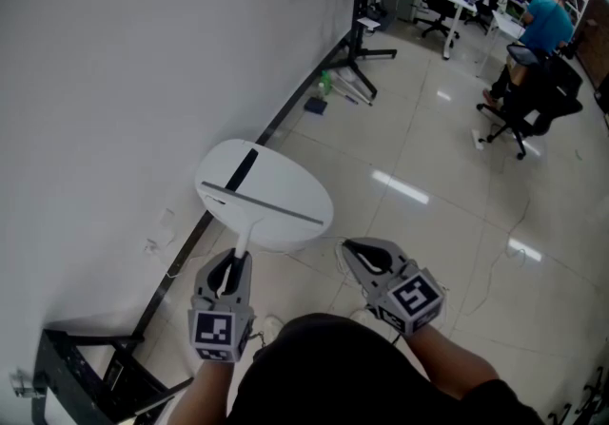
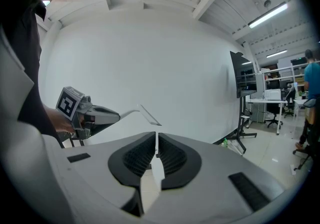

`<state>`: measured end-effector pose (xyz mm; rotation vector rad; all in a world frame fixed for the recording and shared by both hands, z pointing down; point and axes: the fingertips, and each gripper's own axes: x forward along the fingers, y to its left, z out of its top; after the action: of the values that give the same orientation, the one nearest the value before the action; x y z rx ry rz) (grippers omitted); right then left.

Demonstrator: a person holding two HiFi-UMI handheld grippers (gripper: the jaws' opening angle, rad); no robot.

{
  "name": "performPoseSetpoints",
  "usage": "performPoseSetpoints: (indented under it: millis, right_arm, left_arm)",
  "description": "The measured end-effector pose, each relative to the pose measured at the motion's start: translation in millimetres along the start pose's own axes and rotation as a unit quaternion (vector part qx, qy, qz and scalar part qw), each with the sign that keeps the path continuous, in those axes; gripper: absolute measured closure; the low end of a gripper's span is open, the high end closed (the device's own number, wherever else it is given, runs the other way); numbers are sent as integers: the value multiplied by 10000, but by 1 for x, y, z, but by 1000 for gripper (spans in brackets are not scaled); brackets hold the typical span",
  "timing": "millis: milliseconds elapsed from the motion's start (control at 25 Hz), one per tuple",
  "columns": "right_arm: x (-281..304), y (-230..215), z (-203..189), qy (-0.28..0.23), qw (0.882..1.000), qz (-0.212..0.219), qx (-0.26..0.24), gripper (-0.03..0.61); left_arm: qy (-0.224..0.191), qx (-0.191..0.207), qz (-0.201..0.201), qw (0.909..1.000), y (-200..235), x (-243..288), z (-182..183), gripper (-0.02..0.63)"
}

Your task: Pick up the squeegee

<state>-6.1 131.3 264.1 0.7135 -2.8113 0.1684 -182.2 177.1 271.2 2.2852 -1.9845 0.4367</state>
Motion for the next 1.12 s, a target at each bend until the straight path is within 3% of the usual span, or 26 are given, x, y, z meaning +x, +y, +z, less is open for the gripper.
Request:
performPoseSetpoints:
  millis: [1120]
  right_arm:
    - [-4, -9, -2, 76, 10000, 12, -58, 557]
  left_arm:
    - [-13, 15, 35, 10000, -6, 6, 6, 518]
